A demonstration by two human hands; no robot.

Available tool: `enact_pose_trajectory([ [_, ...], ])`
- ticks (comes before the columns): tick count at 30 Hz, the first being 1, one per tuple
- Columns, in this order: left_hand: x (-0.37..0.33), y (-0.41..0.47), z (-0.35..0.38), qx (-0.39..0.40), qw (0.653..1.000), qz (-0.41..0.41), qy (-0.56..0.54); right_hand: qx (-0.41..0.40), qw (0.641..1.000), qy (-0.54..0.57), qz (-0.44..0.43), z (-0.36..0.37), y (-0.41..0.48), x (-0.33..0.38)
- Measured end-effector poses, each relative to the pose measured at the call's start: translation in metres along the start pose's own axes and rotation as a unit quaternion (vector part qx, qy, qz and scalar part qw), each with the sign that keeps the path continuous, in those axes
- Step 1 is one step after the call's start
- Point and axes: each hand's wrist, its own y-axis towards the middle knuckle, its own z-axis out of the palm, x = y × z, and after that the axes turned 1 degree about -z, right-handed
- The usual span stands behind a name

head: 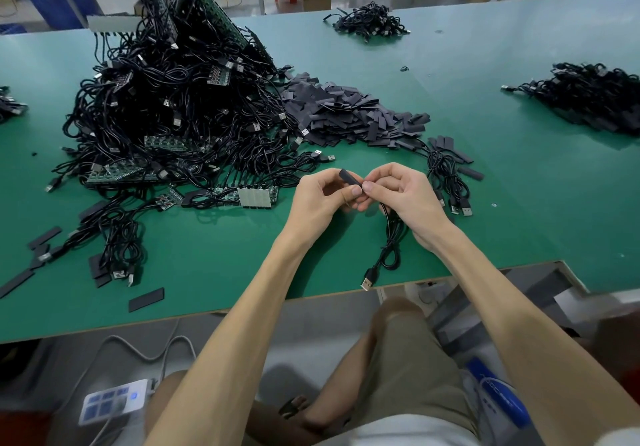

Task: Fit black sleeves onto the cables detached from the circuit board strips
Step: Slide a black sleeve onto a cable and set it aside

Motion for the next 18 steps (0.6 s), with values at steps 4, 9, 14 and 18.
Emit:
enact_pose_trajectory([
  [4,0.0011,0.0004,0.0001,0.004,1.0,-0.001,-0.005,0.004,1.0,0.007,-0.004,0.0002,0.0003,-0.0002],
  [9,-0.0011,0.0009,-0.0005,0.007,1.0,-0.01,-0.023,-0.005,1.0,0.026,-0.007,0.0005,0.0,0.0012],
  [14,-0.0018,0.0007,-0.0008,0.003,1.0,-0.025,-0.015,0.005,1.0,0.022,-0.002,0.0022,-0.0016,0.0046],
  [18,-0.001,0.0008,-0.0016,0.008,0.999,-0.027,-0.015,0.008,1.0,0.021,-0.003,0.0028,-0.0027,0.0072],
])
